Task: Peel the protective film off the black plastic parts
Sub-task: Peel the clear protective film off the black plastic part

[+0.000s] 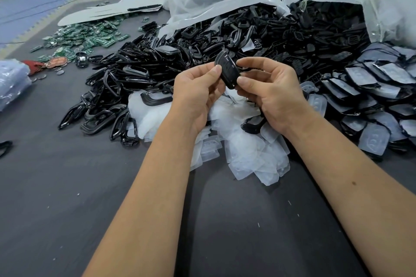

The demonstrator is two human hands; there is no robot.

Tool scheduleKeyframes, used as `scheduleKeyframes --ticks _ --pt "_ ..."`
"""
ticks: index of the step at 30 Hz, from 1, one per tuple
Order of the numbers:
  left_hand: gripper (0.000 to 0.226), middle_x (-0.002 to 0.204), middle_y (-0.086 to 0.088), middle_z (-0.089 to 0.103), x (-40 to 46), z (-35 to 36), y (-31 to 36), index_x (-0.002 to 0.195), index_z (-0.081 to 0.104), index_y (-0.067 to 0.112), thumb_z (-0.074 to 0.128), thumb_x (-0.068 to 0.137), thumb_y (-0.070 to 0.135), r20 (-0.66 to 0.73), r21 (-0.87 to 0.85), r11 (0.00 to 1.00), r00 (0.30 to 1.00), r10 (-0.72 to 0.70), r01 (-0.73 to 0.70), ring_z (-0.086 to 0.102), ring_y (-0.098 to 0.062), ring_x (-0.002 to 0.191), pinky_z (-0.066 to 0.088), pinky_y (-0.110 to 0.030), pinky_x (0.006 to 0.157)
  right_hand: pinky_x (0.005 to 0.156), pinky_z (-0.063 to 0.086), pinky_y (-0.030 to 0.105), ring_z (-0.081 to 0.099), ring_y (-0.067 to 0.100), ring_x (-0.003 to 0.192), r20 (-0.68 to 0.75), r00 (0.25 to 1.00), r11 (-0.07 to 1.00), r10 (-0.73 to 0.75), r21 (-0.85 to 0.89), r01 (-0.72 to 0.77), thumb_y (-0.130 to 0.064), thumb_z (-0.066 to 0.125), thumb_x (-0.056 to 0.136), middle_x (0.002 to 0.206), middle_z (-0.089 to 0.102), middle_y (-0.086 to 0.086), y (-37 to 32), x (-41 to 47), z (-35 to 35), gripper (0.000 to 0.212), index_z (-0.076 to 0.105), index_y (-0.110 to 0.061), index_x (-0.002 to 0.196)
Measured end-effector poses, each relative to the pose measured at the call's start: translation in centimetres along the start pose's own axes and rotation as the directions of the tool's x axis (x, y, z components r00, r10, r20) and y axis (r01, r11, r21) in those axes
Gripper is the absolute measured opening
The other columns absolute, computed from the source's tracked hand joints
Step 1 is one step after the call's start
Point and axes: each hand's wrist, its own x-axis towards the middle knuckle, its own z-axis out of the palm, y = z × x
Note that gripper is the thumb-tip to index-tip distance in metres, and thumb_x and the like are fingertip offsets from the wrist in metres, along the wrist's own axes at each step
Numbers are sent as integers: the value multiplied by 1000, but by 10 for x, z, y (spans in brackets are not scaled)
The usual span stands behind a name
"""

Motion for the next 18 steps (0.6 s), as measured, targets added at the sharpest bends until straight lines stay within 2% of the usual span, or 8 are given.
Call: scheduleKeyframes --ticks 5,9,13,18 --pt "10 84 -10 74 3 -1 0 101 71 4 69 93 -3 -81 -38 999 996 -23 20 64 -10 63 53 -16 55 73 59 27 74 18 77 41 997 995 61 79 -64 8 70 90 86 77 7 -2 0 2 29 71 -7 114" --pt "13 81 -8 74 1 -1 1 99 71 5 71 91 -5 -82 -19 1000 996 -18 16 62 -7 54 49 -14 51 75 61 30 72 29 91 60 990 976 124 175 -133 2 68 94 103 77 17 -4 2 2 28 68 -4 121" --pt "11 82 -9 74 -2 1 1 98 73 6 72 91 -3 -31 -12 1000 999 -17 17 63 -8 55 47 -13 49 69 59 26 73 18 77 53 991 970 125 202 -133 1 71 89 96 77 13 -4 1 2 32 67 -3 121" --pt "9 85 -11 75 -4 0 3 100 73 1 74 91 3 6 6 1000 1000 -30 30 70 -14 70 53 -15 57 66 57 23 74 17 74 43 993 972 114 200 -120 4 72 88 88 77 9 -4 -1 -1 33 69 -6 119"
